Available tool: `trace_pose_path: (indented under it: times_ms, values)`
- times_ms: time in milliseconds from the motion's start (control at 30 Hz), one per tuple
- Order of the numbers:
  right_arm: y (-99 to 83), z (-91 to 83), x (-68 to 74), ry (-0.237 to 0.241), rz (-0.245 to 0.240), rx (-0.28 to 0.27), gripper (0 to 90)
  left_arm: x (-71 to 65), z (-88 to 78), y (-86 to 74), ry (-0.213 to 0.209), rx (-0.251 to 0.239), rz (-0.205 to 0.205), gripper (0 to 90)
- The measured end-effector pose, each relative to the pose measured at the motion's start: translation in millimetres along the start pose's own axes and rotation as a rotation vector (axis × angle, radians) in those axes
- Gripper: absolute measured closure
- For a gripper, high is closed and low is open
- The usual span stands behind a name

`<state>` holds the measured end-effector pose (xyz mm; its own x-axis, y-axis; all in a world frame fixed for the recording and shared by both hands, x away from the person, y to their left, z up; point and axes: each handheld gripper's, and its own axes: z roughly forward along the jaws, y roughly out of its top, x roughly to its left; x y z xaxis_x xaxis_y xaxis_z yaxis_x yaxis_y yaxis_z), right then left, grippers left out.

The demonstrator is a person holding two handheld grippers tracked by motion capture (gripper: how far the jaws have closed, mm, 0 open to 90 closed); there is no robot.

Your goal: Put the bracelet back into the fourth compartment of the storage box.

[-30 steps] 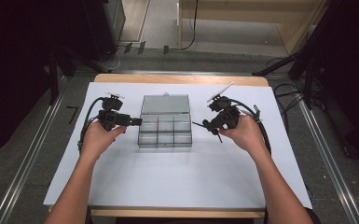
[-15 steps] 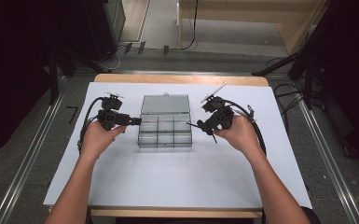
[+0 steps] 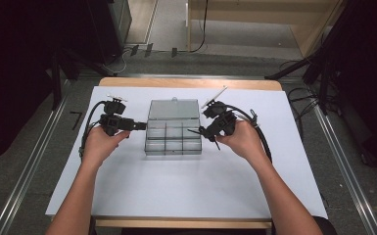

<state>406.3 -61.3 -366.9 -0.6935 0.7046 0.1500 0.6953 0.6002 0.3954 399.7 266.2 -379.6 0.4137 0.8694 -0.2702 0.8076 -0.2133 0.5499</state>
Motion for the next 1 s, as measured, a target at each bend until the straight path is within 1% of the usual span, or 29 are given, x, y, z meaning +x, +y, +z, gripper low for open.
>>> trace_pose_path:
  times_ms: [267,567,833,1000]
  values:
    - [8.2,3.6,8.7,0.008,-0.019,0.004,78.3,0.8,-1.4,-0.6,0.002,0.003,0.0,35.2]
    - [15.1,10.2,17.8,0.014,-0.053,0.004,78.3,1.9,-3.3,-1.8,0.007,0.002,-0.003,35.2]
    - [22.8,17.3,26.5,0.02,-0.067,0.007,78.3,4.0,-5.5,-2.7,0.004,0.002,-0.008,35.3]
    - [28.1,21.9,31.8,0.034,-0.072,0.005,78.3,5.6,-8.0,-2.6,0.005,-0.002,-0.009,35.3]
